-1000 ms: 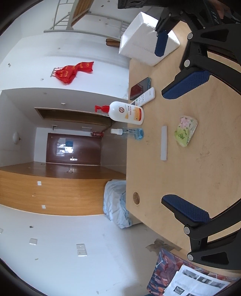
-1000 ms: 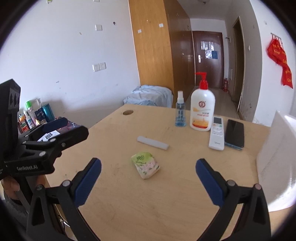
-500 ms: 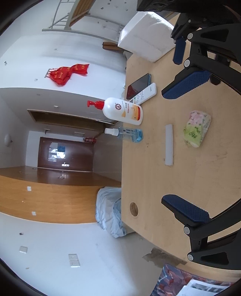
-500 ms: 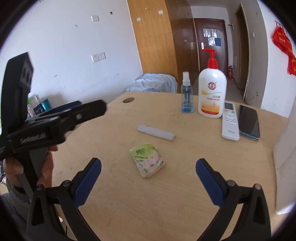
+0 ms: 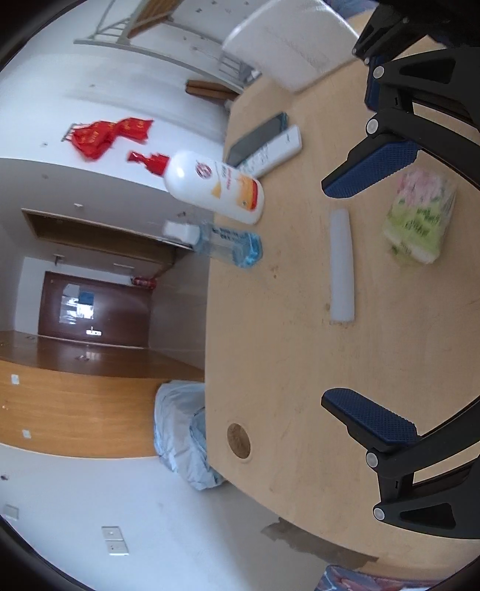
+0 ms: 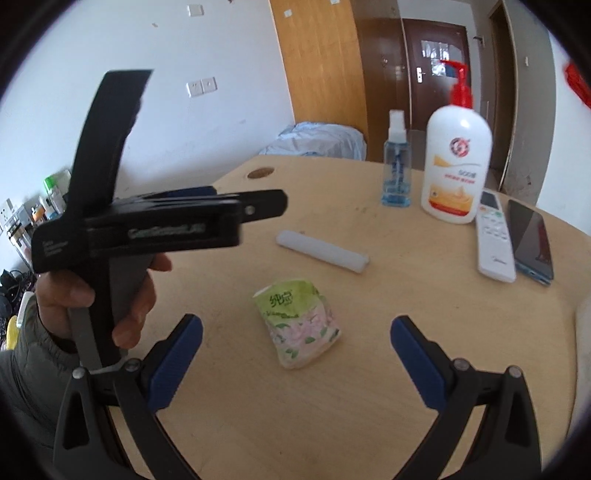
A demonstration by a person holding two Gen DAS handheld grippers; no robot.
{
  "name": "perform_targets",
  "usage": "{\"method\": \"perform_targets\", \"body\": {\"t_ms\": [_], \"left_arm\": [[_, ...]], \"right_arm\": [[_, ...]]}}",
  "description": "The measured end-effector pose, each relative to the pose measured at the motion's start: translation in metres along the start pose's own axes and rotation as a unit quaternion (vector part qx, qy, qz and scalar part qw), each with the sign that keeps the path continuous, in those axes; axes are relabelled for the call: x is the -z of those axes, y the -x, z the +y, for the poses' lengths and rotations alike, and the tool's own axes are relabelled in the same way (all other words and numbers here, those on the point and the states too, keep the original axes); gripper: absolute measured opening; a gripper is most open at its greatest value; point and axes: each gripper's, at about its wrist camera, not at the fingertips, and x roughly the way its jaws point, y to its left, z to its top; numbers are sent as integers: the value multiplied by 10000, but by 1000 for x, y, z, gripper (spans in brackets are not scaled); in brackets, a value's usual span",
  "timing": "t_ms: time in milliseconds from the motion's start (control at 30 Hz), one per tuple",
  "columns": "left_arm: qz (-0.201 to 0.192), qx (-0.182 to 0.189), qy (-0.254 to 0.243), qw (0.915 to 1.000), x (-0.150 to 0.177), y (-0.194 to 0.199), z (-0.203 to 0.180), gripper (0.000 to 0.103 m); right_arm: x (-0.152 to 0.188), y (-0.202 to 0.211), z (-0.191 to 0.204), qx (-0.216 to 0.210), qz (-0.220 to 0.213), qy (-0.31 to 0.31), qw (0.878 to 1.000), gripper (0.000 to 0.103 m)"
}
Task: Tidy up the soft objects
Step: 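Lower the right tool onto the green-and-pink tissue pack and close it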
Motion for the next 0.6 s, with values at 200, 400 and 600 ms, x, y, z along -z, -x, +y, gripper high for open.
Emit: {"method": "perform_targets", "body": {"t_ms": [200,400,600], "left_arm": [[109,200,-185,9996,2,-15,-4,103],[254,345,-358,9984,4,-32,-3,101],[360,406,-100,9985,5,-44,7,100]], "right_arm": [[-1,-17,1,-104,176,56,9998,103],[-1,-27,8,-224,312,219,9990,101],[1,-39,9,-298,446,289,9981,77]]}}
